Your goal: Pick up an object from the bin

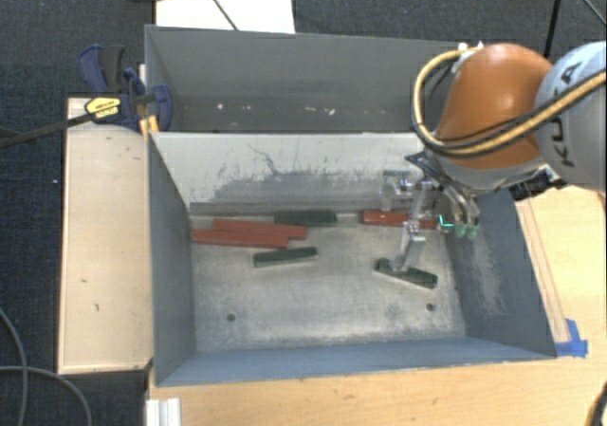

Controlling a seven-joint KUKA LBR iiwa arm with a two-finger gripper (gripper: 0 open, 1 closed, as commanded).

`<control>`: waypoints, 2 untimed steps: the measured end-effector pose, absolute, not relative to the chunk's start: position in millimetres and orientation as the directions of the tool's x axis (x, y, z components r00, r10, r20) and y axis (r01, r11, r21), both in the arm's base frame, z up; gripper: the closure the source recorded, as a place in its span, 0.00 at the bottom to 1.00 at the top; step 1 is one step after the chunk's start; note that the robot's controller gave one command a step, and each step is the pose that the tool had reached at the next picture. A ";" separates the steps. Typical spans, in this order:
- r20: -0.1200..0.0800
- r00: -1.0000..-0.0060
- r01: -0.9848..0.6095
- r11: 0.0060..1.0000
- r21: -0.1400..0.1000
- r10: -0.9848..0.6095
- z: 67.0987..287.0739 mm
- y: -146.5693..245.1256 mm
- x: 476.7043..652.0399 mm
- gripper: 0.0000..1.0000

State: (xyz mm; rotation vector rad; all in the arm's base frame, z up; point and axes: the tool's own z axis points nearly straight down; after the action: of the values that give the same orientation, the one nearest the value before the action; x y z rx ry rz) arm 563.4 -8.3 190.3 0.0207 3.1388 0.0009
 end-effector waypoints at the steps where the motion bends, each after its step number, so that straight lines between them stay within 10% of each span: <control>1: -0.008 -0.997 -0.083 0.997 0.000 -0.083 149.4 -31.8 549.5 0.00; 2: -0.002 -0.990 -0.141 0.990 0.000 -0.141 70.5 -65.4 554.9 1.00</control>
Offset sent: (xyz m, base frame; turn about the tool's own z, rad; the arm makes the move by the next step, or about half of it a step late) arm -0.0091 -0.0570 -0.1203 -0.1555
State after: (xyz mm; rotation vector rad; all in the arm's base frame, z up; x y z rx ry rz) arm 554.9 -65.4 70.5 -0.2214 3.1316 0.0002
